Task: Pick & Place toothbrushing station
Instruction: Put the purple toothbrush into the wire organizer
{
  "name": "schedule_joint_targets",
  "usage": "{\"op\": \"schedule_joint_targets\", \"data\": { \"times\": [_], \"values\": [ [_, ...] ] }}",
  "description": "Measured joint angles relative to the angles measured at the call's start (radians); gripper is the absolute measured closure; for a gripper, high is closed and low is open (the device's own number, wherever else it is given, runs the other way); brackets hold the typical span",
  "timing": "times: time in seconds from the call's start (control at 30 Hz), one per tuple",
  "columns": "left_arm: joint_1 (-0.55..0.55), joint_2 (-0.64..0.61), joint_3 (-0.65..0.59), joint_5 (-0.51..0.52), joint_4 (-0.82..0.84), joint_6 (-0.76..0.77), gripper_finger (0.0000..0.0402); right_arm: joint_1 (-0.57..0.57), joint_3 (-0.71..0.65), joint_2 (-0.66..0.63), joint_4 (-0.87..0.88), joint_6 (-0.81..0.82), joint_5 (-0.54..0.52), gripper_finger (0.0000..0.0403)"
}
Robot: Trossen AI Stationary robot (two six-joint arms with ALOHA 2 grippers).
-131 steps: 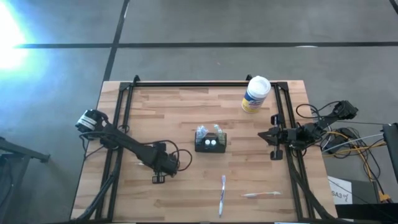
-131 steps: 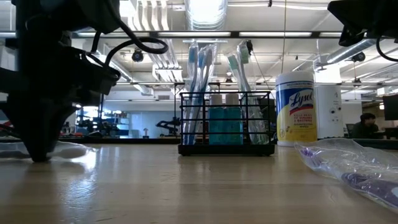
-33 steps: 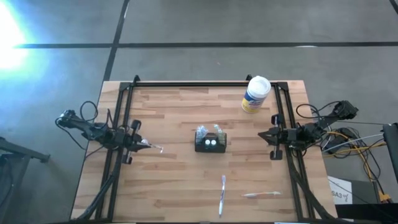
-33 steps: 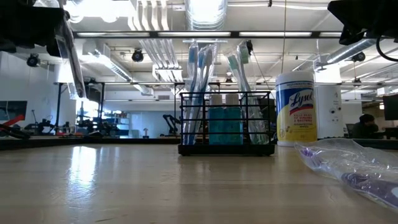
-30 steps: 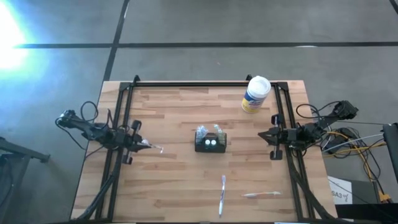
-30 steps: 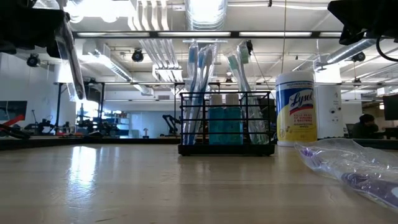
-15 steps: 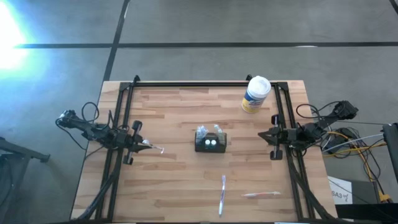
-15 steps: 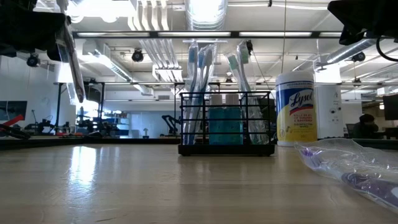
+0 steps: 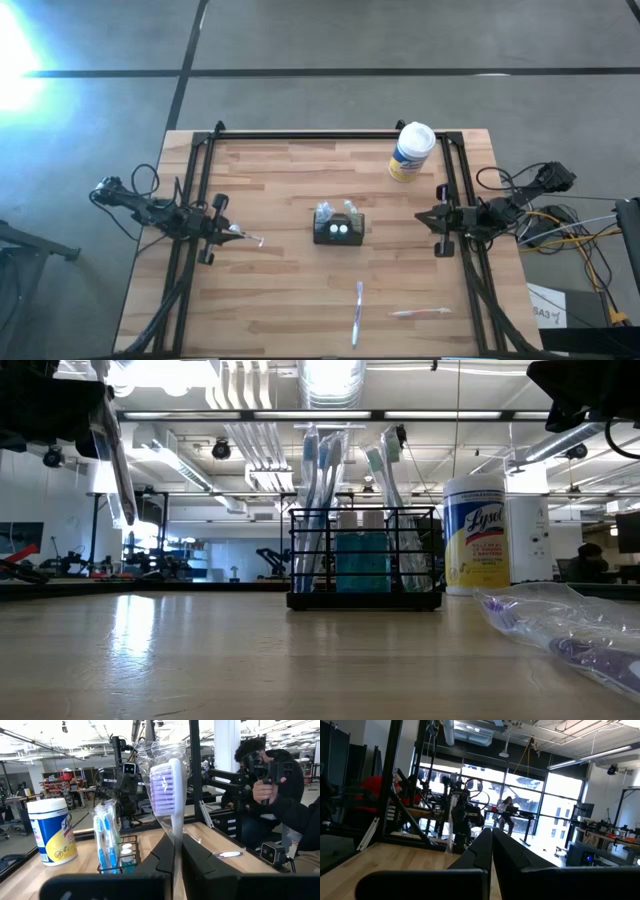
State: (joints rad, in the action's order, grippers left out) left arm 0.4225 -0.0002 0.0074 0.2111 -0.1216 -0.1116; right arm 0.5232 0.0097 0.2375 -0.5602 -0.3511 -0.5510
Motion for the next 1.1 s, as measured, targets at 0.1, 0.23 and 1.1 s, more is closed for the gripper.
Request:
{"op": "schedule_joint_targets", "data": {
  "times": [0.1, 0.23, 1.1],
  "values": [
    [0.0, 0.0, 0.0, 0.0, 0.002, 0.0, 0.0387, 0.0, 0.0, 0.0, 0.0, 0.0, 0.0, 0.0394],
    [0.0, 0.0, 0.0, 0.0, 0.002, 0.0, 0.0387, 0.0, 0.0, 0.0, 0.0, 0.0, 0.0, 0.0394],
    [0.0, 0.005, 0.016, -0.01, -0.212, 0.017, 0.039, 0.0, 0.0, 0.0, -0.001, 0.0, 0.0, 0.0394]
  ]
}}
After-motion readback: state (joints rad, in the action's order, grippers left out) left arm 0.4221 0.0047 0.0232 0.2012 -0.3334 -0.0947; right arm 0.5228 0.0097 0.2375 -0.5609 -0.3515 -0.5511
